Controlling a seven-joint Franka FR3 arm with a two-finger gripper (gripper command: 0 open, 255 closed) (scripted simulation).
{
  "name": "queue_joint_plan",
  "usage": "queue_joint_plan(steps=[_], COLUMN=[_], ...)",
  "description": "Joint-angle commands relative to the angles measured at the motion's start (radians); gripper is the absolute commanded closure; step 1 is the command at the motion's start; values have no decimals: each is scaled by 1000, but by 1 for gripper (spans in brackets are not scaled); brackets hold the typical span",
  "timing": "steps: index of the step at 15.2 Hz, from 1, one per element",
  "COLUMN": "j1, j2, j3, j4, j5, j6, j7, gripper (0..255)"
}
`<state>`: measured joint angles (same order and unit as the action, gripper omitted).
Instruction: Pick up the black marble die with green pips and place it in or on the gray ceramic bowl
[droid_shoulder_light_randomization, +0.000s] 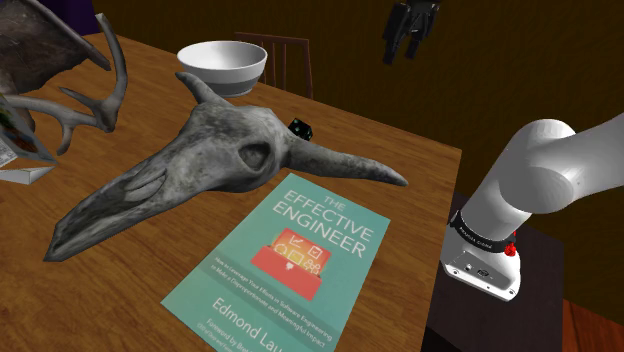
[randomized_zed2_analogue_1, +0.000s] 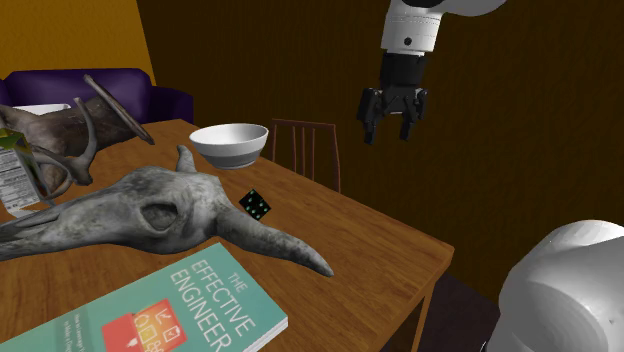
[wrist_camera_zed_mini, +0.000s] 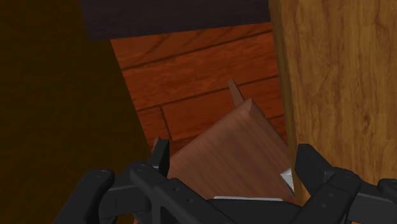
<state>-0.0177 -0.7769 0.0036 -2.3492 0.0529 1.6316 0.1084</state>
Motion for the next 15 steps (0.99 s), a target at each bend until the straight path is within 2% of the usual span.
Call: queue_joint_plan(steps=[1, 15], j1=[0, 278], j2=[0, 244], j3=[0, 97], j4=[0, 86], j5=[0, 91], j6=[0, 219], j7=[0, -377], gripper=[0, 0])
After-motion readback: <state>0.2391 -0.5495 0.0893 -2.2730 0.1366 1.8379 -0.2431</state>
